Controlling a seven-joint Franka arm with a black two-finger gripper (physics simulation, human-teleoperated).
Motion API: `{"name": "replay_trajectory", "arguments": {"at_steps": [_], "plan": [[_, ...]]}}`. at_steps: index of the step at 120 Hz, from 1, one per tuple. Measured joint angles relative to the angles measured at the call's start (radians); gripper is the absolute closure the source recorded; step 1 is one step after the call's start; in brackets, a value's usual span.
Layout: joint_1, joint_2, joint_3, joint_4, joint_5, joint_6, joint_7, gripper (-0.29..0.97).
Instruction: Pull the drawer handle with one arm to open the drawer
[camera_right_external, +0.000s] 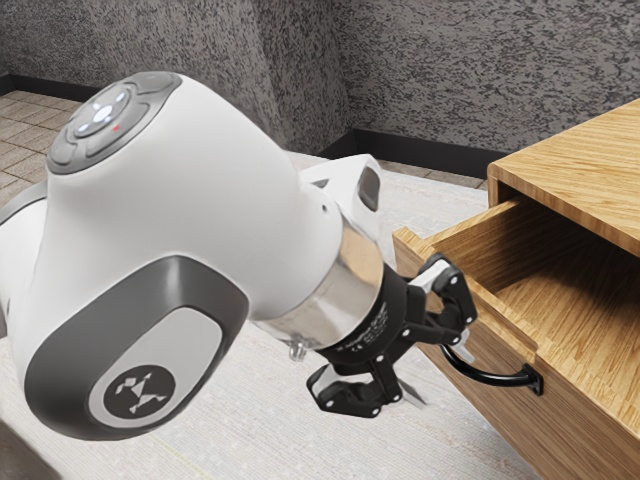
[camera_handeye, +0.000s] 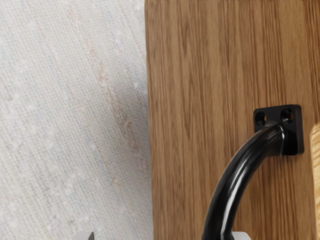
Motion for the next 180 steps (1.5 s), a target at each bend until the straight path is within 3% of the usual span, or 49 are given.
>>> {"name": "replay_trajectory", "arguments": {"at_steps": [180], "plan": [[0.032,-0.099,0.000,-0.054,-0.045,-0.024,0.002,0.39]]}}
